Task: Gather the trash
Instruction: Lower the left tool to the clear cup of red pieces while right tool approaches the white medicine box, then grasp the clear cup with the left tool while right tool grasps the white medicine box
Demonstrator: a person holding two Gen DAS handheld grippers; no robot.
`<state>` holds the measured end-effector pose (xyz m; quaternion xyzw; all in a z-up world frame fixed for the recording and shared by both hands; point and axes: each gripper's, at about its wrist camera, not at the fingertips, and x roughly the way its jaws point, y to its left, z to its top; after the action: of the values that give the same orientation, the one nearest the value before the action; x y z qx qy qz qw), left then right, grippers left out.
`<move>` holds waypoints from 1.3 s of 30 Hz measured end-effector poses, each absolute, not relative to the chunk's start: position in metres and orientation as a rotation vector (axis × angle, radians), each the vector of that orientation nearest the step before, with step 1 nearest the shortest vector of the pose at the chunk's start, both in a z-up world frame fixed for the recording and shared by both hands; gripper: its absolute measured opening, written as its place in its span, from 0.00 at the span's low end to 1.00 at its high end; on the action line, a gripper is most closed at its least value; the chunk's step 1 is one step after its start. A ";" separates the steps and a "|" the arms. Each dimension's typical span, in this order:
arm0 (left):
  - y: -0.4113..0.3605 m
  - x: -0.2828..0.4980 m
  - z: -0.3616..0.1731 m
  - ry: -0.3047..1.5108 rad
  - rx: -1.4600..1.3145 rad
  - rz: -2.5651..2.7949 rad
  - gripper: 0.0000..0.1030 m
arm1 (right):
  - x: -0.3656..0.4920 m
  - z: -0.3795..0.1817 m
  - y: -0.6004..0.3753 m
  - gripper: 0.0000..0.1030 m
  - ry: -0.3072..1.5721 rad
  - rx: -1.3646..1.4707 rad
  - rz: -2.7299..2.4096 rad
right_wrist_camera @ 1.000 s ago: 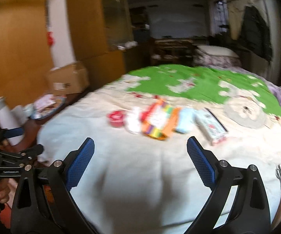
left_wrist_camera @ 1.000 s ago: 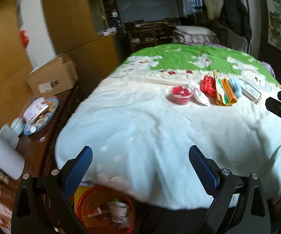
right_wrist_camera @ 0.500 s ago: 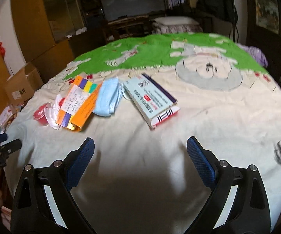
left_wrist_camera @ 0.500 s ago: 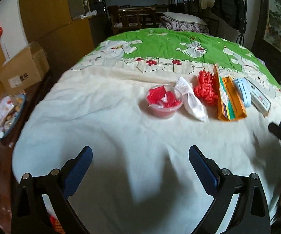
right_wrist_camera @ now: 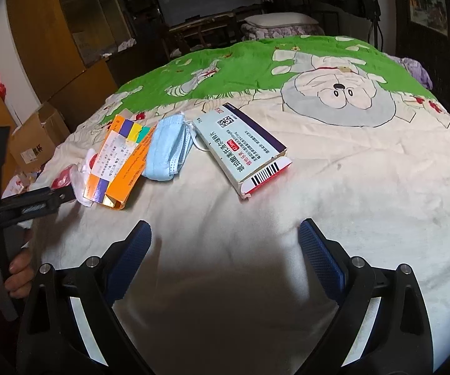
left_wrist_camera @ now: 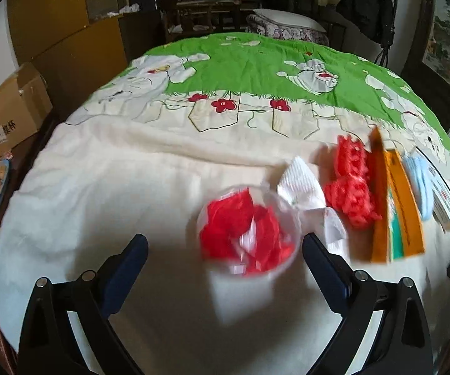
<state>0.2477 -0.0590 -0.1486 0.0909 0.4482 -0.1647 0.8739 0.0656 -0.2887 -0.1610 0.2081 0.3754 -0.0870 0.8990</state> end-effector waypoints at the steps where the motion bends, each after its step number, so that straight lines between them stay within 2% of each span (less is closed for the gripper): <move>1: -0.059 0.252 -0.152 0.943 0.177 -0.338 0.94 | 0.065 -0.161 -0.289 0.90 0.777 0.432 -0.181; 6: -0.049 0.255 -0.160 0.936 0.104 -0.342 0.94 | 0.067 -0.163 -0.289 0.90 0.784 0.432 -0.183; 21: -0.054 0.251 -0.162 0.932 0.147 -0.316 0.94 | 0.069 -0.162 -0.301 0.90 0.768 0.482 -0.186; 33: -0.053 0.251 -0.162 0.930 0.145 -0.317 0.94 | 0.135 -0.161 -0.317 0.89 0.853 0.358 -0.220; 34: -0.053 0.251 -0.161 0.930 0.144 -0.318 0.94 | 0.138 -0.166 -0.319 0.86 0.875 0.368 -0.225; 36: -0.053 0.251 -0.162 0.930 0.144 -0.317 0.94 | 0.131 -0.164 -0.317 0.61 0.863 0.346 -0.255; 38: -0.053 0.251 -0.161 0.931 0.143 -0.318 0.94 | 0.116 -0.160 -0.312 0.52 0.856 0.335 -0.235; 39: -0.053 0.251 -0.162 0.930 0.142 -0.318 0.94 | 0.110 -0.161 -0.310 0.51 0.861 0.334 -0.234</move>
<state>0.2510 -0.0527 -0.1617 0.0680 0.4462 -0.1525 0.8792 0.1102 -0.3102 -0.1608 0.1607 0.4144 -0.1128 0.8887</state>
